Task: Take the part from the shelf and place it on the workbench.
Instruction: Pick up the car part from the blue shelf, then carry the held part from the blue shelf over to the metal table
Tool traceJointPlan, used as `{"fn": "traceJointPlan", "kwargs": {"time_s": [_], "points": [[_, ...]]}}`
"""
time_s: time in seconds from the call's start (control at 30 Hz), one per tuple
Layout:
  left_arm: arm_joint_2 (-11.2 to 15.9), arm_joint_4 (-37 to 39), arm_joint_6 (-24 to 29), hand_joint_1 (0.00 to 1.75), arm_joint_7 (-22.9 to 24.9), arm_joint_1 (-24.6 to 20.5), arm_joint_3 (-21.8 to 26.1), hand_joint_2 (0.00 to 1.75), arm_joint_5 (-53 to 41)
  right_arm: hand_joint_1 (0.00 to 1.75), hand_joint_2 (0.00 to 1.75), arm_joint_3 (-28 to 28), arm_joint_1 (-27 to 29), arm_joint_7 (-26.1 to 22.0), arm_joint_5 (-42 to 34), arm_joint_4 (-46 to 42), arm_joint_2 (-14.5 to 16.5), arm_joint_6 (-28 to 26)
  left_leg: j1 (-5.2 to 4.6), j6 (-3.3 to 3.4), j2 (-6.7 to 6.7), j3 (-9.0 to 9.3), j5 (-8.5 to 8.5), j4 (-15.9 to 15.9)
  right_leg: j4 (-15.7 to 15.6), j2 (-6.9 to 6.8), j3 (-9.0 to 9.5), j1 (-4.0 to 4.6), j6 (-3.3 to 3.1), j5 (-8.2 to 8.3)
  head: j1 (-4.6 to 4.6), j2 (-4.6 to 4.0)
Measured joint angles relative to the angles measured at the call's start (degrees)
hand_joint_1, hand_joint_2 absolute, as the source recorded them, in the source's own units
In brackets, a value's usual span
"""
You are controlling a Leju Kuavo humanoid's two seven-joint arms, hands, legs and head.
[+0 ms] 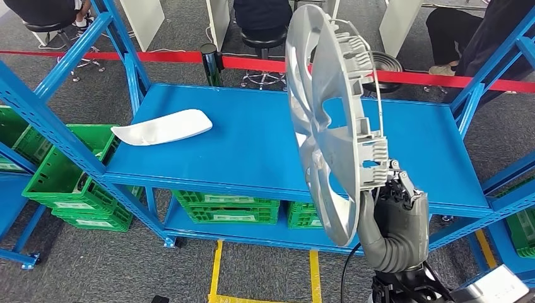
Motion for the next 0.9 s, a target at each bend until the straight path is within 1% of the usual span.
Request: {"fn": "traceJointPlan", "kwargs": {"time_s": [0.23, 0.27, 0.33, 0.37, 0.4, 0.43, 0.47, 0.5, 0.53, 0.57, 0.6, 0.63, 0.7, 0.73, 0.77, 0.8, 0.83, 0.87, 0.9], "points": [[-0.1, 0.0, 0.0, 0.00, -0.8, 0.0, 0.0, 1.75, 0.1, 1.75, 1.75, -0.7, 0.0, 0.2, -0.2, 0.0, 0.0, -0.2, -0.35, 0.41, -0.13, -0.12, -0.18, 0.4, -0.2, -0.03, 0.02, -0.27, 0.33, 0.20, -0.25, 0.00], [-0.1, 0.0, 0.0, 0.00, -0.8, 0.0, 0.0, 1.75, 0.2, 1.75, 1.75, -0.7, 0.0, 0.3, -0.2, 0.0, 0.0, -0.2, -0.41, 0.56, -0.14, -0.14, -0.08, 0.4, -0.3, -0.02, 0.04, -0.33, 0.51, 0.34, -0.29, 0.00], [-0.2, 0.0, 0.0, 0.00, -0.8, 0.0, 0.0, 1.75, 0.2, 1.75, 1.75, -1.0, 0.0, 0.4, -0.2, -0.1, 0.0, -0.2, -0.18, 0.99, -0.11, 0.00, 0.54, -0.3, -0.4, 0.07, 0.03, -0.31, 0.93, 0.37, -0.50, 0.00], [-0.3, 0.0, 0.0, 0.00, -0.8, -0.1, 0.0, 1.75, 0.2, 1.75, 1.75, -1.2, 0.0, 0.4, -0.1, -0.2, 0.0, -0.3, 0.03, 1.26, -0.06, 0.08, 0.92, -0.7, 0.4, 0.11, -0.33, -0.27, 1.14, -0.41, -0.45, 0.00], [-0.4, 0.0, 0.0, 0.00, -0.7, -0.1, 0.0, 1.75, 0.2, 1.75, 1.75, -1.4, 0.0, 0.5, -0.1, -0.3, 0.0, -0.3, 0.26, 1.46, -0.02, 0.15, 1.25, -1.0, 2.2, 0.14, -1.05, -0.24, 1.29, -1.79, -0.24, 0.00], [-0.5, 0.0, 0.0, 0.00, -0.7, -0.1, 0.0, 1.75, 0.2, 1.75, 1.75, -1.5, -0.1, 0.5, 0.0, -0.3, 0.0, -0.3, 0.36, 1.57, 0.01, 0.16, 1.41, -1.2, 5.3, 0.12, -2.33, -0.30, 1.46, -3.76, 0.13, 0.00], [-0.5, 0.0, -0.1, 0.00, -0.7, -0.1, 0.0, 1.75, 0.2, 1.75, 1.75, -1.6, -0.1, 0.6, 0.0, -0.3, 0.0, -0.3, 0.39, 1.66, 0.02, 0.11, 1.50, -1.2, 9.3, 0.12, -3.90, -0.33, 1.62, -5.83, 0.55, 0.00], [-0.6, 0.0, -0.1, 0.00, -0.7, -0.1, 0.0, 1.75, 0.2, 1.75, 1.75, -1.7, -0.1, 0.7, 0.1, -0.3, 0.0, -0.3, 0.40, 1.65, 0.02, 0.10, 1.53, -1.2, 12.8, 0.11, -5.30, -0.38, 1.74, -7.18, 0.85, 0.00], [-0.7, 0.0, -0.1, 0.00, -0.6, 0.0, 0.0, 1.75, 0.2, 1.75, 1.75, -1.7, -0.1, 0.8, 0.1, -0.2, 0.0, -0.3, 0.40, 1.62, 0.01, 0.09, 1.54, -1.2, 15.2, 0.09, -6.21, -0.42, 1.80, -7.66, 1.11, 0.00], [-0.7, 0.0, -0.1, 0.00, -0.6, 0.0, 0.0, 1.75, 0.2, 1.75, 1.75, -1.8, -0.1, 0.9, 0.2, -0.2, 0.0, -0.3, 0.41, 1.59, -0.02, 0.09, 1.55, -1.1, 15.6, 0.08, -6.28, -0.45, 1.80, -7.08, 1.29, 0.00], [-0.8, 0.0, -0.1, 0.00, -0.6, 0.0, 0.0, 1.75, 0.2, 1.75, 1.75, -1.9, -0.1, 1.0, 0.2, -0.2, 0.0, -0.3, 0.42, 1.52, -0.08, 0.10, 1.53, -1.0, 13.7, 0.06, -5.32, -0.51, 1.74, -5.38, 1.48, 0.00], [-0.9, 0.0, -0.1, 0.00, -0.6, 0.0, 0.0, 1.75, 0.2, 1.75, 1.75, -1.9, -0.1, 1.0, 0.2, -0.2, 0.0, -0.3, 0.44, 1.41, -0.16, 0.12, 1.46, -0.9, 10.3, 0.05, -3.69, -0.57, 1.64, -3.25, 1.67, 0.00], [-1.0, 0.0, -0.1, 0.00, -0.6, -0.1, 0.0, 1.75, 0.2, 1.75, 1.75, -1.9, -0.1, 1.1, 0.2, -0.3, 0.0, -0.3, 0.41, 0.89, -0.29, -0.14, 1.34, -0.6, 3.1, 0.09, -0.17, -0.53, 1.15, -0.59, 1.93, 0.00], [-1.0, 0.0, -0.2, 0.00, -0.5, -0.1, 0.0, 1.75, 0.2, 1.75, 1.75, -2.0, -0.1, 1.1, 0.2, -0.3, 0.0, -0.2, 0.35, 0.52, -0.34, -0.36, 1.37, -0.4, 1.1, 0.13, 0.73, -0.43, 0.85, -0.23, 1.99, 0.00], [-1.1, 0.0, -0.2, 0.00, -0.4, -0.1, 0.0, 1.75, 0.2, 1.75, 1.75, -2.0, -0.2, 1.2, 0.2, -0.3, 0.0, -0.2, 0.31, 0.16, -0.35, -0.62, 1.47, -0.3, 0.2, 0.17, 1.08, -0.30, 0.52, -0.39, 1.96, 0.00], [-1.1, 0.0, -0.2, 0.00, -0.3, -0.1, 0.0, 1.75, 0.2, 1.75, 1.75, -2.0, -0.2, 1.2, 0.3, -0.4, -0.1, -0.3, 0.26, -0.19, -0.36, -0.81, 1.62, -0.2, 0.0, 0.20, 1.01, -0.19, 0.25, -0.17, 1.85, 0.00], [-1.1, 0.0, -0.2, 0.00, -0.2, -0.1, 0.0, 1.75, 0.2, 1.75, 1.75, -2.0, -0.2, 1.3, 0.3, -0.4, -0.1, -0.3, 0.28, -0.51, -0.34, -0.98, 1.64, -0.2, -0.1, 0.14, 0.89, -0.25, -0.09, -0.06, 1.69, 0.00], [-1.1, 0.0, -0.2, 0.00, -0.2, -0.1, 0.0, 1.75, 0.2, 1.75, 1.75, -2.0, -0.2, 1.4, 0.3, -0.4, -0.1, -0.3, 0.33, -0.80, -0.28, -1.07, 1.33, 0.0, -0.3, 0.04, 0.81, -0.33, -0.44, 0.10, 1.50, 0.00], [-1.2, 0.0, -0.2, 0.00, -0.1, -0.1, 0.0, 1.75, 0.2, 1.75, 1.75, -2.0, -0.2, 1.5, 0.3, -0.4, -0.2, -0.3, 0.41, -1.10, -0.22, -1.40, 0.29, 0.8, -0.4, -0.07, 0.66, -0.42, -0.85, 0.35, 1.23, 0.00]]}}
